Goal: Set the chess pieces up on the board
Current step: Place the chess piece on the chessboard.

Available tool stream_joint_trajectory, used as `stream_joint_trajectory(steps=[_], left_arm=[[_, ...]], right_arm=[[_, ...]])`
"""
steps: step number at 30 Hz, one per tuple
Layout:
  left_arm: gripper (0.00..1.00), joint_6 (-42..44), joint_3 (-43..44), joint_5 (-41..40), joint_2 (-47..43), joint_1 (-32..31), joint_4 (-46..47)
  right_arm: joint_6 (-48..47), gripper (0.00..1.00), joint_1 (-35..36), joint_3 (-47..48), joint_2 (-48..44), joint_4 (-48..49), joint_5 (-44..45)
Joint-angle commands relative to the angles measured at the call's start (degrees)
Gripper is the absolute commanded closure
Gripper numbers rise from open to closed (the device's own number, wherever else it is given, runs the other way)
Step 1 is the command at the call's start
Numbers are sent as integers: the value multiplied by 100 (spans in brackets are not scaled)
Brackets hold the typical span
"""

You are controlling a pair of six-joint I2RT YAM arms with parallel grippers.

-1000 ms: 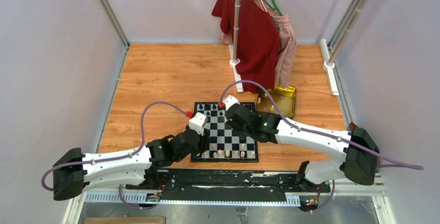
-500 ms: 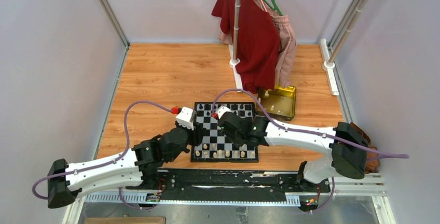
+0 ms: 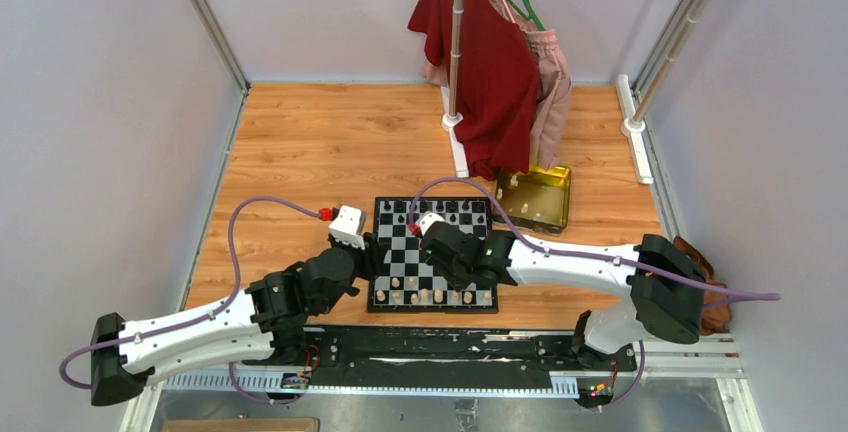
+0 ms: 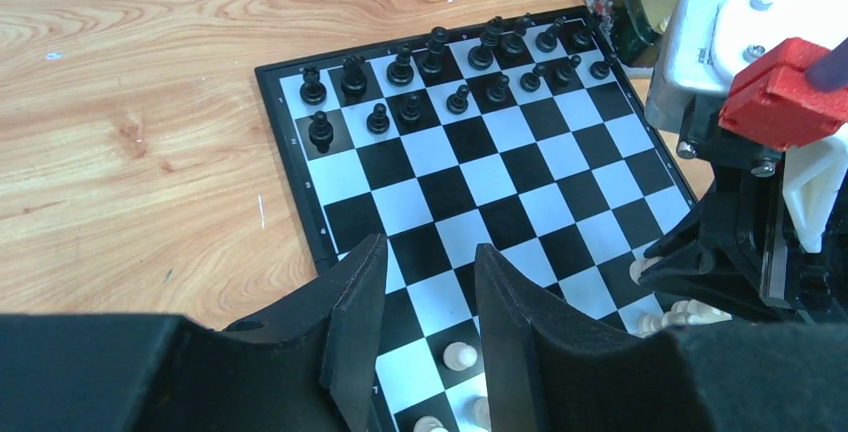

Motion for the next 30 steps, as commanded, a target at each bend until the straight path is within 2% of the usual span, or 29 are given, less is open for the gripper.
stream_joint_trajectory(steps=[1,8,15,21,27,30], left_arm=[[57,9,119,-269,-125,-43,-41],[57,-26,82,-305,-209,-43,-57],[33,8,75,-279,-177,-43,-1],[16,4,86,-270,-137,-43,30],[10,18,101,-257,-31,-43,89],[10,25,112,-245,25,-43,128]], right_arm=[[128,100,88,-147,42,169,-150],[143,100,86,-291,64,315,-169],[130,100,80,-411,131,449,-171],[122,95,62,-485,189,533,-137],[104,89,32,-529,149,566,-145],[100,81,27,-531,101,554,-129]])
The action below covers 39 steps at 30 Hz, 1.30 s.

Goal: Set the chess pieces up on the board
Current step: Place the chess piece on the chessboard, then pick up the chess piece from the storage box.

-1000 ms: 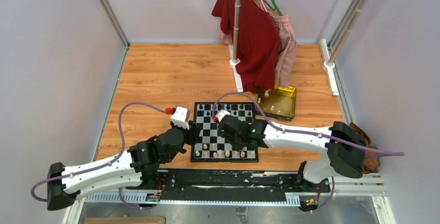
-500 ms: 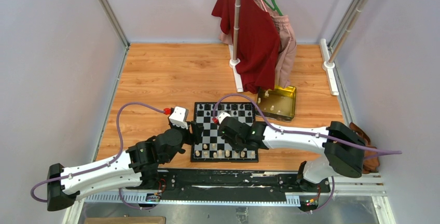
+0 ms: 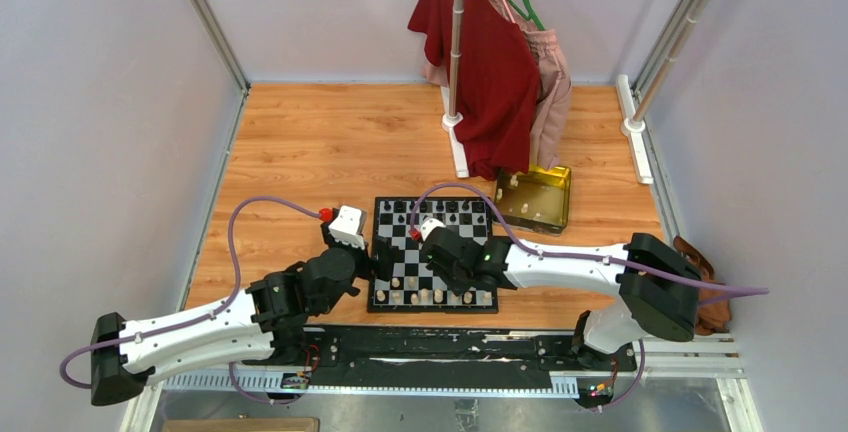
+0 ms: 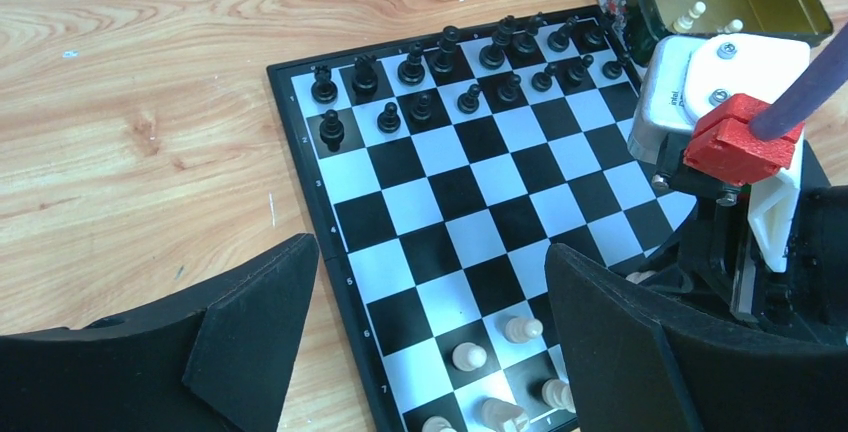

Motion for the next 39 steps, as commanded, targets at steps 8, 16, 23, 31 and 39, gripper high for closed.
stream_joint_trajectory(steps=[8,16,23,31,39], left_arm=[[9,100,240,-134,227,-41,261],[9,321,506,-105,519,-41,413],[9,1055,1272,484,2149,-41,796],[9,1595,2253,1083,3713,-41,1299],[9,1798,2977,1344,4530,-41,1500]], right_arm=[[-68,61,28,99,-301,-266,140],[-153,61,27,336,-781,-435,459],[-353,62,-498,482,-1580,-505,1096],[-507,63,-2289,-6,-2268,79,872],[-641,63,-3625,-302,-1657,795,339]])
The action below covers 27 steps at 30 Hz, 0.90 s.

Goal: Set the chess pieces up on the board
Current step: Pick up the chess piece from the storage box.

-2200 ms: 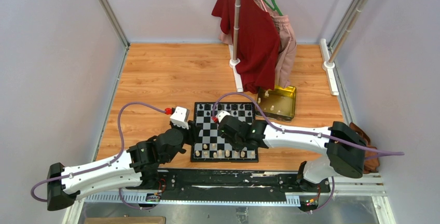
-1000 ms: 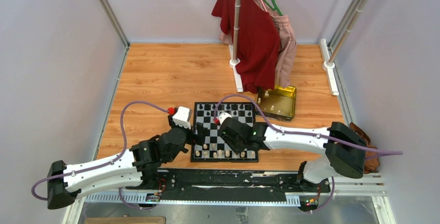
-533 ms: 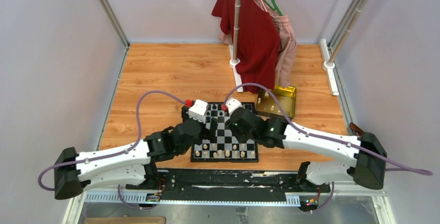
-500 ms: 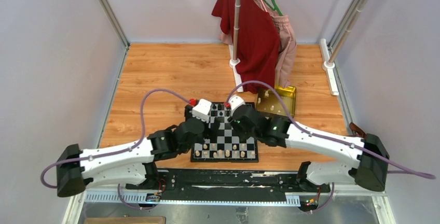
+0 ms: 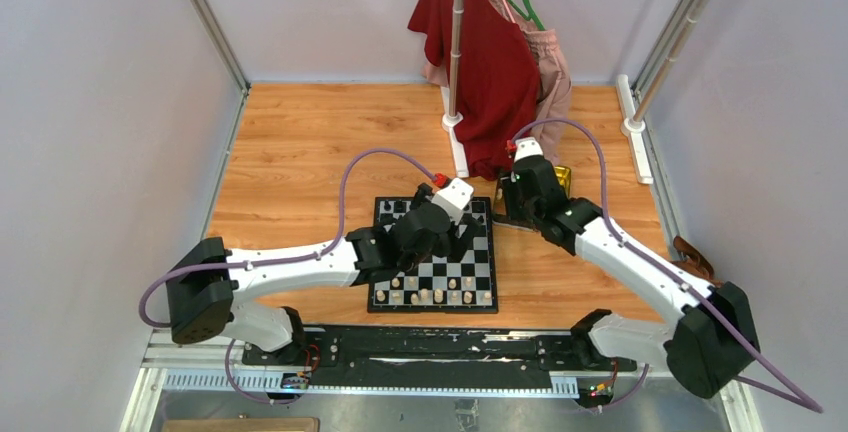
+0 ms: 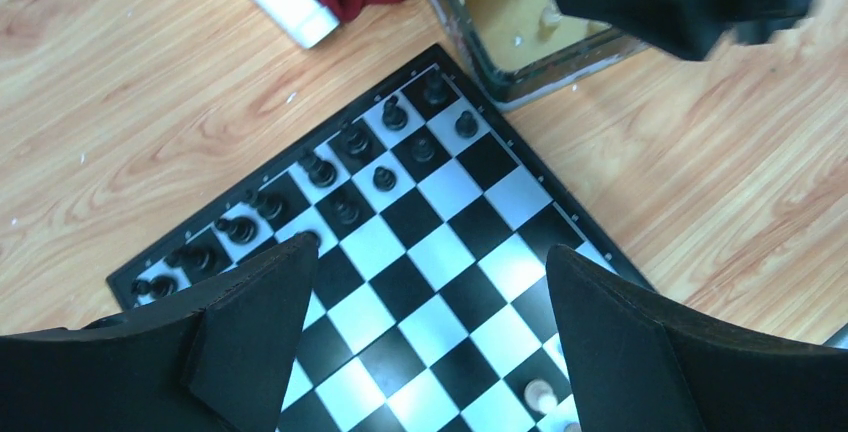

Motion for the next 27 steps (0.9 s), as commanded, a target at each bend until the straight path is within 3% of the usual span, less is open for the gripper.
stream_joint_trajectory(steps=[1,16,27], left_arm=[[9,207,366,248,280,-36,363],[9,166,405,583,331,84,585],[9,32,355,874,248,233,690]], right_arm=[[-234,63,-604,-164,455,573,-406],[-1142,66,-1493,-9,2186,2028,-1462],[-1305,65,-1635,383,2770,2182,-2078]])
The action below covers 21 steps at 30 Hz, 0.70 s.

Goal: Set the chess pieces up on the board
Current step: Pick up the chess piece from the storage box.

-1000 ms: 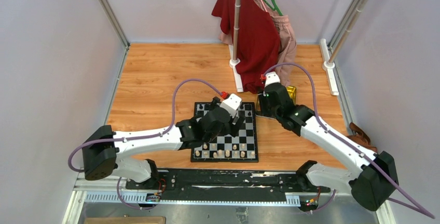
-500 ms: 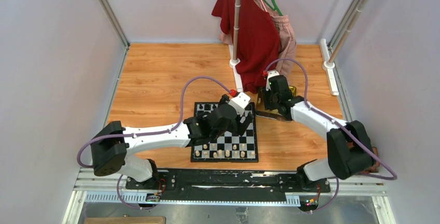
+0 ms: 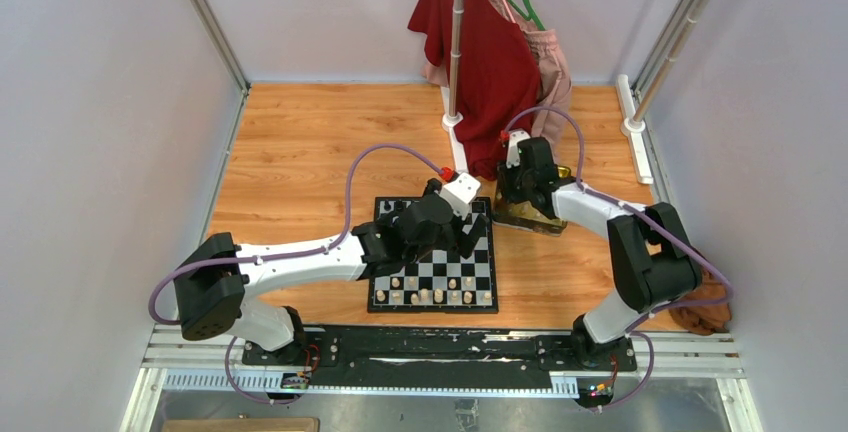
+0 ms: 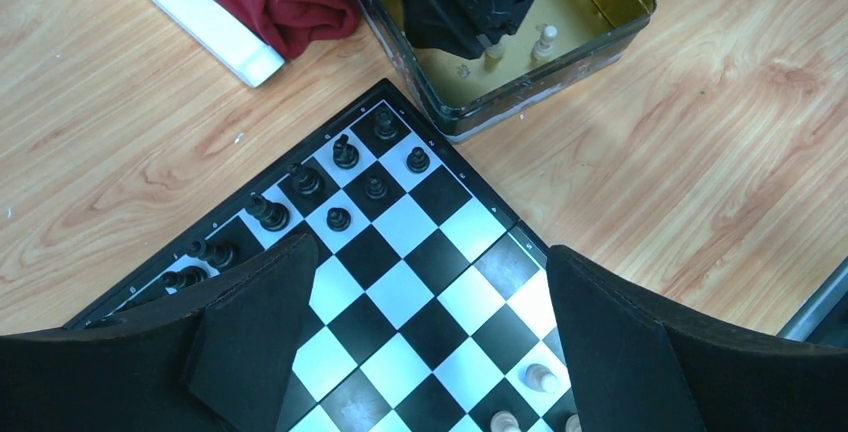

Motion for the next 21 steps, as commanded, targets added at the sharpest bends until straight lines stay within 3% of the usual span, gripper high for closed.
stream_joint_trajectory(steps=[1,21], left_arm=[[9,-74,81,187,-135,54,252],[9,-145,136,328,54,101,265]], right_arm=[[-176,65,-82,270,211,190,-310],[-392,62,-81,696,620,-102,-889]])
